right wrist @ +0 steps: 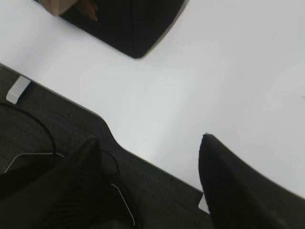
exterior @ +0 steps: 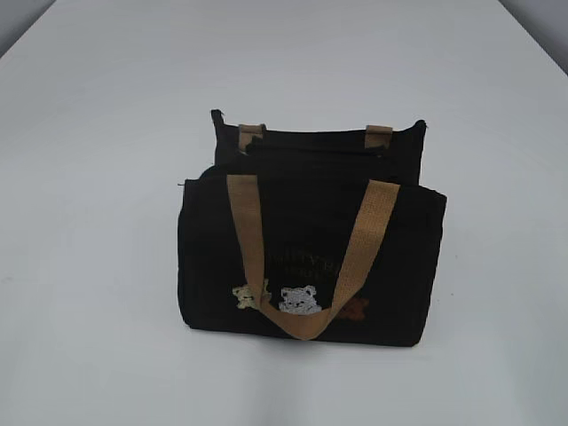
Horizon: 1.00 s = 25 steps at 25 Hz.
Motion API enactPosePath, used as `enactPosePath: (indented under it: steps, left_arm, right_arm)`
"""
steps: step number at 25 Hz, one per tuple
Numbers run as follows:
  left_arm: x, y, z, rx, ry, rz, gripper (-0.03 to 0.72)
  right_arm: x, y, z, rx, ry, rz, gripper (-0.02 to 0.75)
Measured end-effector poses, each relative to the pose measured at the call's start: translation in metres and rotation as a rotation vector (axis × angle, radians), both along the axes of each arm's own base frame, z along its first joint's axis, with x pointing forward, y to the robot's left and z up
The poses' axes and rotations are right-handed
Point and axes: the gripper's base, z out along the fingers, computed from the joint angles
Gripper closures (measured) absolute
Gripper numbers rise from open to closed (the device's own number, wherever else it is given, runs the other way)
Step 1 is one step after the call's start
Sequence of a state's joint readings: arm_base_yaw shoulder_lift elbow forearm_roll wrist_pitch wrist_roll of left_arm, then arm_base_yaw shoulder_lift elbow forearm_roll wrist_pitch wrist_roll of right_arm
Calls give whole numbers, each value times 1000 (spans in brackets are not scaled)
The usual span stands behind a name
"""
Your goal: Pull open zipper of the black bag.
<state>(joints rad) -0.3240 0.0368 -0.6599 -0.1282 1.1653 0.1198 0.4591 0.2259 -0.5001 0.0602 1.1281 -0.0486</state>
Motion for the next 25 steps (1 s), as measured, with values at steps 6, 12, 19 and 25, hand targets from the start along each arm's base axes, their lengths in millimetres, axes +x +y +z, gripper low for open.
enactPosePath:
  steps: [6,12,19,25]
  left_arm:
    - [6,-1,-27,42,93,3,367]
    - [16,-5,-28,-6,27,7,367]
    - [17,-6,-27,-12,16,8,370]
    - [17,-6,-27,-12,15,8,387]
  right_arm:
    - [-4,-2,-1,-17,-60,46,236]
    - [-4,0,-1,-14,-68,72,236]
    - [-6,3,-1,20,-55,87,236]
    - [-7,6,0,55,-44,100,235]
